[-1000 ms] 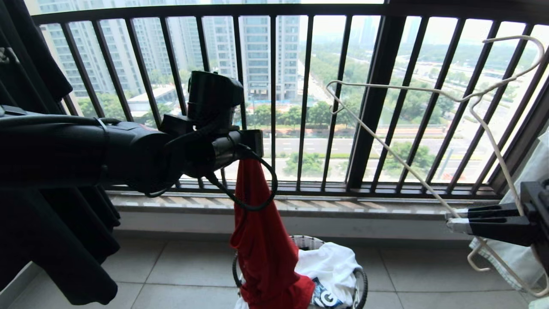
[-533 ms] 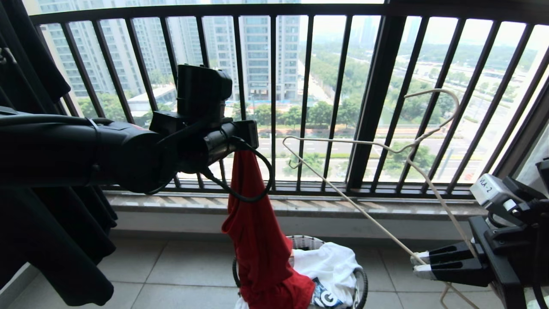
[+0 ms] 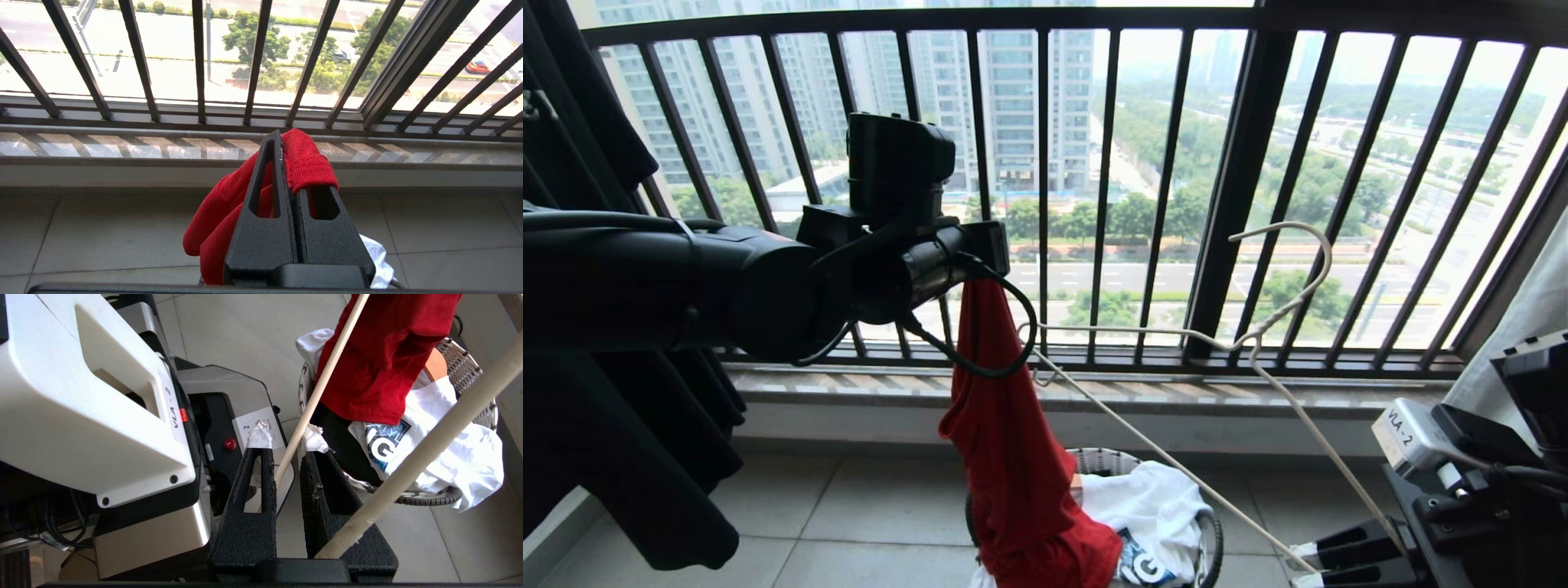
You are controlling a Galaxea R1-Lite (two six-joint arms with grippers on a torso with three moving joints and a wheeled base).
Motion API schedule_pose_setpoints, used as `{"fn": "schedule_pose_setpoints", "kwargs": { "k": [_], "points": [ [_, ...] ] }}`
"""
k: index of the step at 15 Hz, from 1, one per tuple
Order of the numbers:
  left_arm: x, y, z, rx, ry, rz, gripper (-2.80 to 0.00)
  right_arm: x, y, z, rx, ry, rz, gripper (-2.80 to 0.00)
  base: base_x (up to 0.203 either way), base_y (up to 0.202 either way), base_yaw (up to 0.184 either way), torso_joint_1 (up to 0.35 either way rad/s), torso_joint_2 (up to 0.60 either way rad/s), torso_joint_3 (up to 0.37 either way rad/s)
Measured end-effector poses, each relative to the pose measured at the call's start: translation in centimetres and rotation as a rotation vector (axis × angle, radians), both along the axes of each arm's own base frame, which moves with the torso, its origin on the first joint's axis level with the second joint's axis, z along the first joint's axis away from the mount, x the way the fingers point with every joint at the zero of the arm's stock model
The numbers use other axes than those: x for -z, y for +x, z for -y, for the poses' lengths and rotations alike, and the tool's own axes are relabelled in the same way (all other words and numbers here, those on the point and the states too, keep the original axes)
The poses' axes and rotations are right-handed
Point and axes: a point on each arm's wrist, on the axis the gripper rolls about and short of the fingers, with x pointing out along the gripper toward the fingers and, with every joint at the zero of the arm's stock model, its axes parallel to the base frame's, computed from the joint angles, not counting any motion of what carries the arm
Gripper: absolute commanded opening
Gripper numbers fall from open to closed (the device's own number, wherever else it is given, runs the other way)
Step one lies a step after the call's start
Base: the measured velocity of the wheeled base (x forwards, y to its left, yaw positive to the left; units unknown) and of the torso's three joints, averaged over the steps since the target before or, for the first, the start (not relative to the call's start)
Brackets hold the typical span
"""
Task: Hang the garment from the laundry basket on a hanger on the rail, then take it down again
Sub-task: Hang the clothes on the clothes rack
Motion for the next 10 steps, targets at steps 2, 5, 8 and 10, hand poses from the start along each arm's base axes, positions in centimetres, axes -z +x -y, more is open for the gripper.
{"fn": "schedule_pose_setpoints", "kwargs": {
  "k": [2, 5, 8, 10],
  "points": [
    [0.1, -0.1, 0.1, 0.003, 0.004, -0.005, -2.80, 0.3, -0.2, -0.8, -0.037, 0.009, -0.038, -2.80, 0.000, 0.000, 0.000, 0.000, 0.00, 0.000],
    [0.2, -0.2, 0.1, 0.007, 0.007, -0.008, -2.80, 0.6, 0.3, -2.0, -0.041, 0.033, -0.093, -2.80, 0.000, 0.000, 0.000, 0.000, 0.00, 0.000],
    [0.1, -0.4, 0.2, 0.012, 0.007, -0.007, -2.80, 0.2, 0.8, -2.8, -0.010, 0.085, -0.121, -2.80, 0.000, 0.000, 0.000, 0.000, 0.00, 0.000],
    [0.2, -0.6, 0.5, 0.022, 0.008, -0.010, -2.80, 0.0, 0.9, -3.4, 0.003, 0.118, -0.145, -2.80, 0.000, 0.000, 0.000, 0.000, 0.00, 0.000]
  ]
}}
